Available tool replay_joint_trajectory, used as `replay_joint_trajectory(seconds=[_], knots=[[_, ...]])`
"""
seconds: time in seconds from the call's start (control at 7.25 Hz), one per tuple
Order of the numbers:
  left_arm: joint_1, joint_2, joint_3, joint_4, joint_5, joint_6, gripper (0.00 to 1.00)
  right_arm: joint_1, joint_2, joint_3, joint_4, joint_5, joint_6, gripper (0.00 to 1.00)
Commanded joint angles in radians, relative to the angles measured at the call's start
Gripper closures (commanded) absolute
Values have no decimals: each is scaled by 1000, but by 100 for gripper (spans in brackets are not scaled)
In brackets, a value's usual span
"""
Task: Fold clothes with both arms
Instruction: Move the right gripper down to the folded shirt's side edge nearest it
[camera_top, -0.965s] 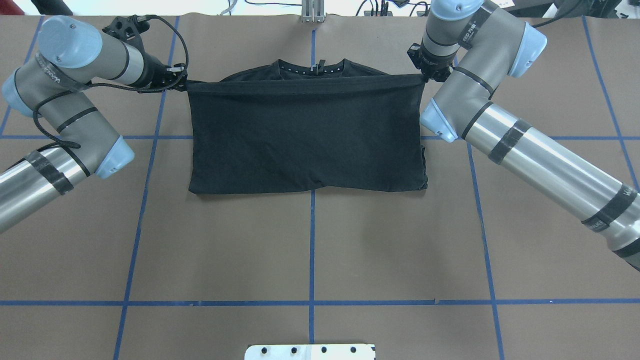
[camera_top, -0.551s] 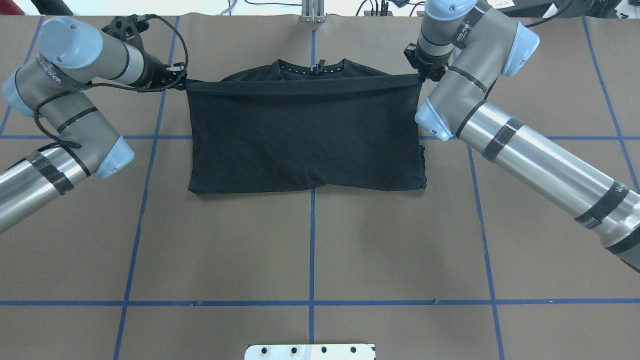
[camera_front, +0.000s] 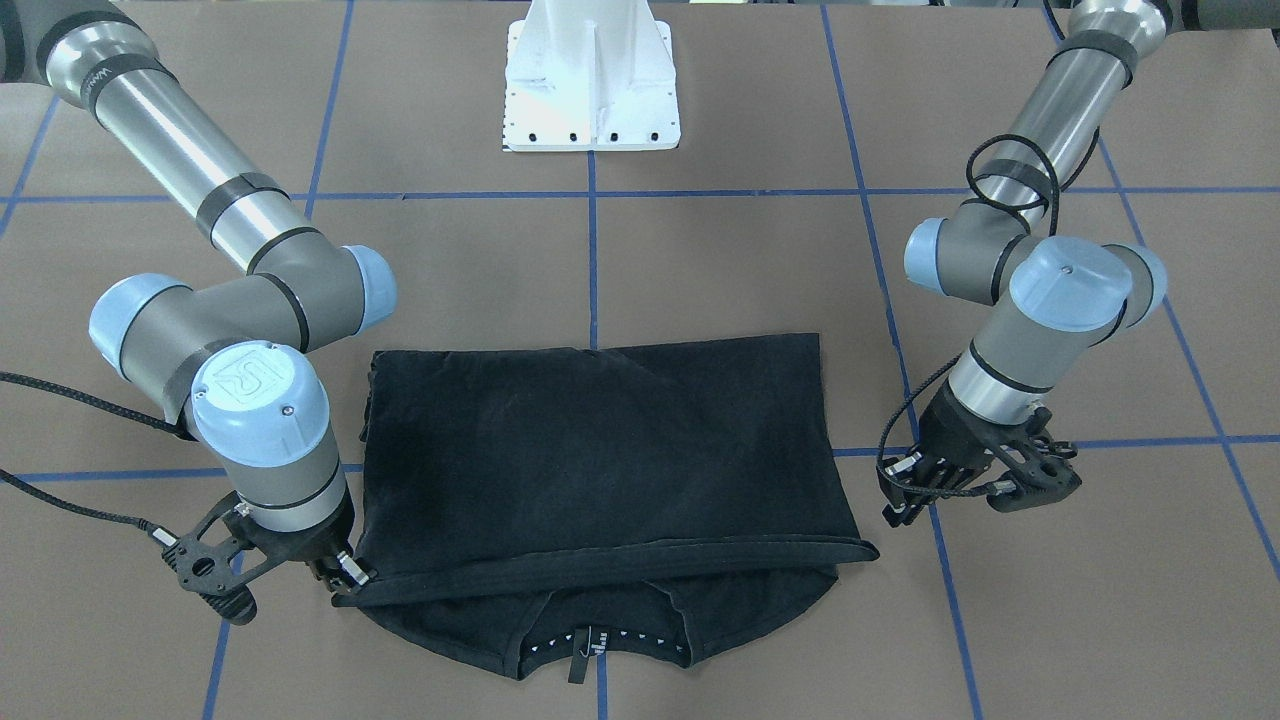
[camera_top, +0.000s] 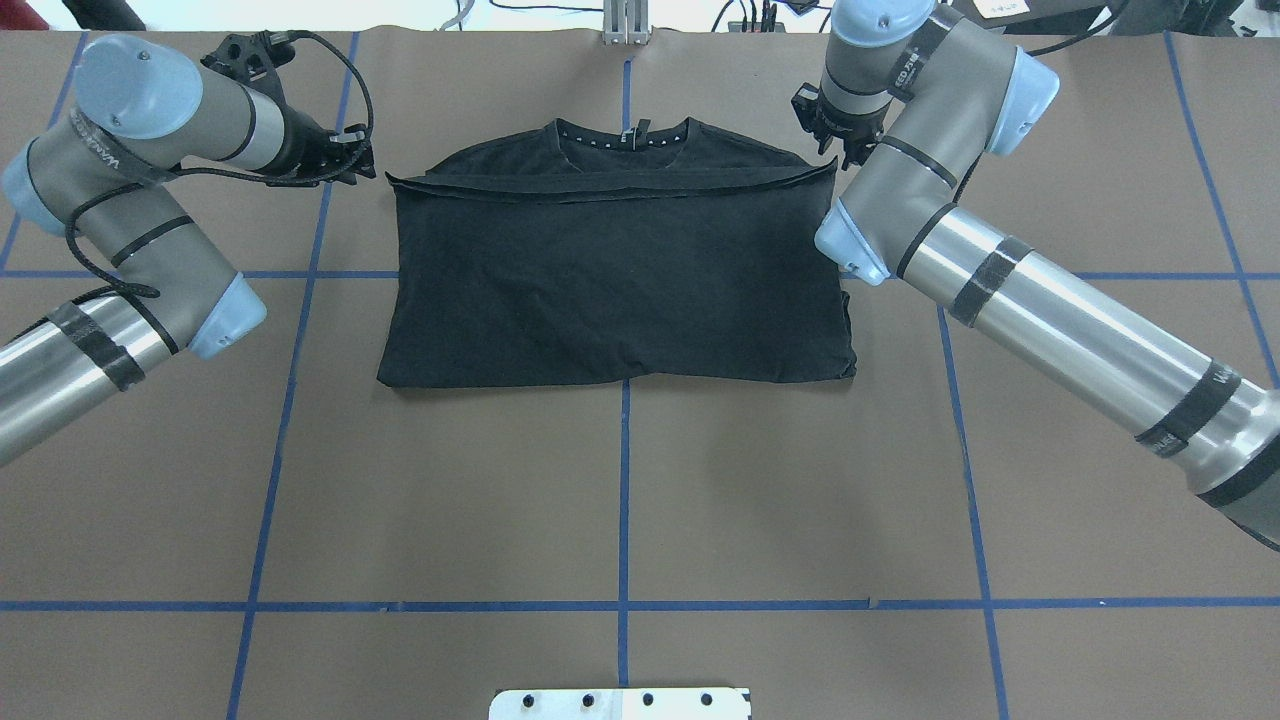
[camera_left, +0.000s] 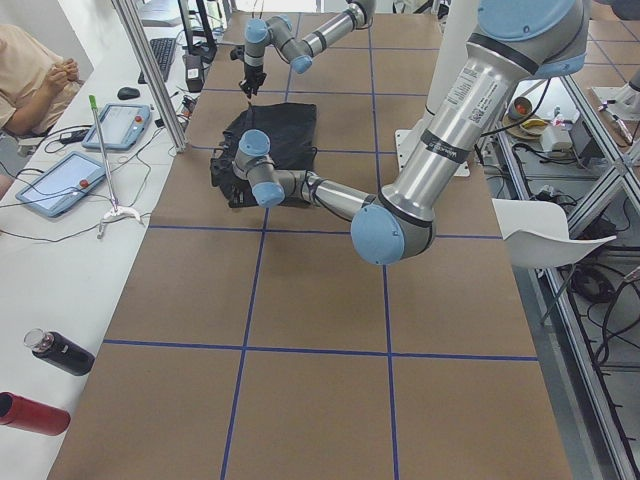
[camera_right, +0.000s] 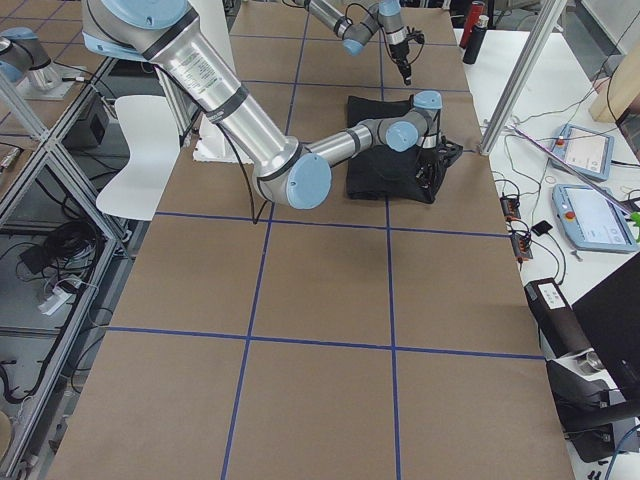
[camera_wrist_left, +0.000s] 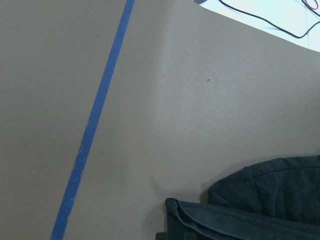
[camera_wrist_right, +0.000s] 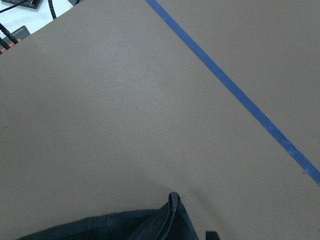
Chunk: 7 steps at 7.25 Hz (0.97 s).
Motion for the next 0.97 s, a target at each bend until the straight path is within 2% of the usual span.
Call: replay_joint_trajectory(seconds=[0.0, 0.14, 0.41, 0.55, 0.83], knots=[[-2, 4, -3, -8, -1, -6, 34, -2, -13, 27, 25, -3, 17, 25], [-2, 4, -5, -8, -1, -35, 34, -28, -80, 136, 26, -4, 44, 25], [-2, 5, -9, -8, -1, -41, 34, -93, -305, 469, 24, -4, 135, 25], [-2, 7, -8, -8, 1, -40, 34, -131, -393, 596, 26, -15, 216, 25], [-1, 8, -9, -6, 2, -40, 32, -262, -530, 741, 27, -120, 351, 24]])
